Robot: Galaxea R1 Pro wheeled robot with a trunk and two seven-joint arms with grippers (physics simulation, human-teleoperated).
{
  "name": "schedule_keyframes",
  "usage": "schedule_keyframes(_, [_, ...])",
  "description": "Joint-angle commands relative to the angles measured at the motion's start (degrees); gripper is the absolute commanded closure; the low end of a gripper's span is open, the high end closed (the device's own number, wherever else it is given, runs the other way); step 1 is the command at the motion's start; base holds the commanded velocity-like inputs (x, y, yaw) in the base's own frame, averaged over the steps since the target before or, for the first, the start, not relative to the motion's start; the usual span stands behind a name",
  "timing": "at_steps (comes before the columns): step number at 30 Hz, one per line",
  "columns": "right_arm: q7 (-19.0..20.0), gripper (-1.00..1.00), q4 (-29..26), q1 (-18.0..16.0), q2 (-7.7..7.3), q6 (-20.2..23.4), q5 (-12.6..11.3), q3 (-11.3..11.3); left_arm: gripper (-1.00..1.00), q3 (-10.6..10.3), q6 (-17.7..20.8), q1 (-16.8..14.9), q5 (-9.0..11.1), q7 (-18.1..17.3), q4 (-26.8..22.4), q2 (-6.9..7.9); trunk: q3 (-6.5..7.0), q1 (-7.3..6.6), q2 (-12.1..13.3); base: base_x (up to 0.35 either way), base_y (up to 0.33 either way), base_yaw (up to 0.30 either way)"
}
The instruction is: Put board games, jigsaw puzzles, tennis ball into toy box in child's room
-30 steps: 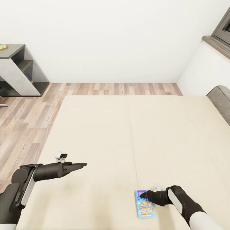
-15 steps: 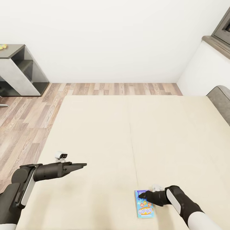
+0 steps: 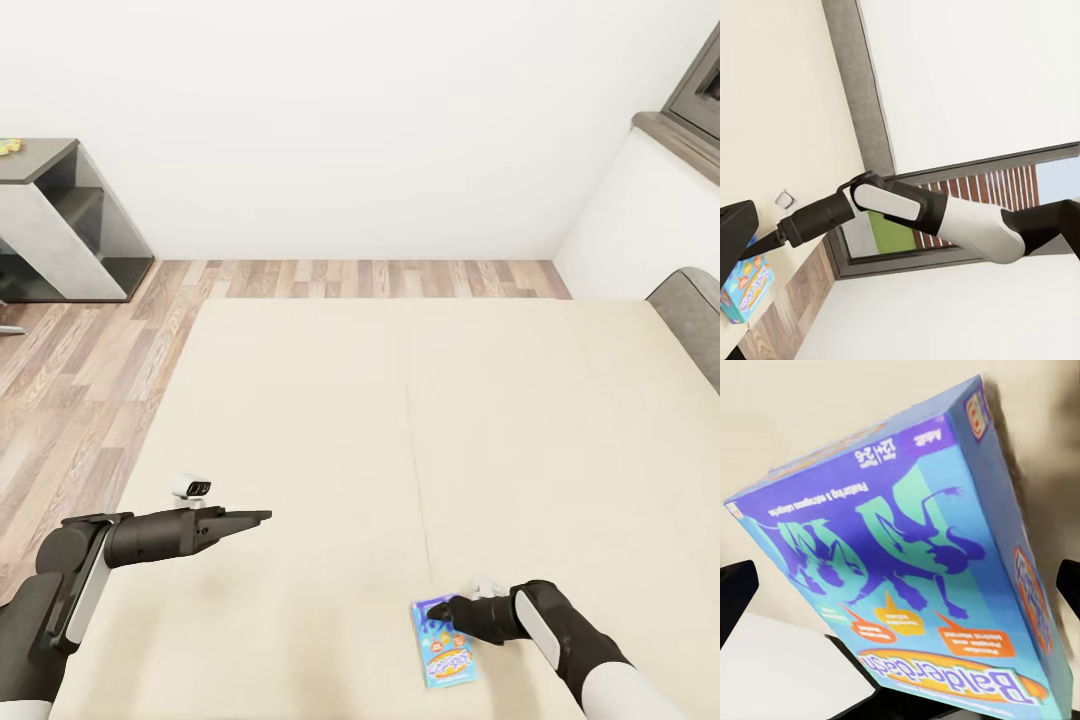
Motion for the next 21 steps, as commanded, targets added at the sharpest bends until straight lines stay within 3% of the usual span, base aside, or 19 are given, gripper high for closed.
schedule_keyframes(1, [0.2,-1.0,-0.1,0.0,-0.04,0.1,0.1,0.2,-1.0,0.0,0.6,0.0,0.0,-0.2,0.0,0.01,-0.04,0.0,0.0,0.0,0.0,0.0])
schedule_keyframes(21, [-0.2,-1.0,0.0,0.0,0.06,0.0,0.2,0.3,-1.0,0.0,0.6,0.0,0.0,-0.2,0.0,0.01,-0.04,0.0,0.0,0.0,0.009,0.0])
